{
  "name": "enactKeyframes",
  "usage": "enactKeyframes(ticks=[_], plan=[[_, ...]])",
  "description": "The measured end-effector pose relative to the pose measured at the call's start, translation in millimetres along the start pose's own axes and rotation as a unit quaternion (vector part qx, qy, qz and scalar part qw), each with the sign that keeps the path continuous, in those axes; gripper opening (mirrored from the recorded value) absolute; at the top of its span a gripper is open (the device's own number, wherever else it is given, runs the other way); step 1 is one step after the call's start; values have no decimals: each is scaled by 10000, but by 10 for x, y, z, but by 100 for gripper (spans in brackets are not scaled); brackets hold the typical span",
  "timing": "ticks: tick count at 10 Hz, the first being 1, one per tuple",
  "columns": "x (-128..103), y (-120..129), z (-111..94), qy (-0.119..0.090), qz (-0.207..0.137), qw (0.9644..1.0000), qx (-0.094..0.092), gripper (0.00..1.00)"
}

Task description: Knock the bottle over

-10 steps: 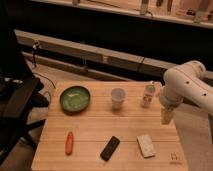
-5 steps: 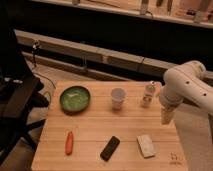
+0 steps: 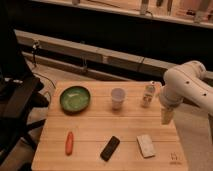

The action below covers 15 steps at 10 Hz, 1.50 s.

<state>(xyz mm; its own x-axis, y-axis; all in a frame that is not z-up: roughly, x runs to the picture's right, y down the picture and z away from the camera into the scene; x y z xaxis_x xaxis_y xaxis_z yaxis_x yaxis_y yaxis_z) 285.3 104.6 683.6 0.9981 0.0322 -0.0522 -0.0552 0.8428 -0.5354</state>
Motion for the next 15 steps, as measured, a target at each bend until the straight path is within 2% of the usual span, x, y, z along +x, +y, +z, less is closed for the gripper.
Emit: enactKeyframes(ticks=[7,10,15], plan=[[0,-9,5,-11,4,10000,1,80],[39,-233,-6,-29,-3,10000,57,80],[63,-301,-5,-61,-1,9999,106,80]])
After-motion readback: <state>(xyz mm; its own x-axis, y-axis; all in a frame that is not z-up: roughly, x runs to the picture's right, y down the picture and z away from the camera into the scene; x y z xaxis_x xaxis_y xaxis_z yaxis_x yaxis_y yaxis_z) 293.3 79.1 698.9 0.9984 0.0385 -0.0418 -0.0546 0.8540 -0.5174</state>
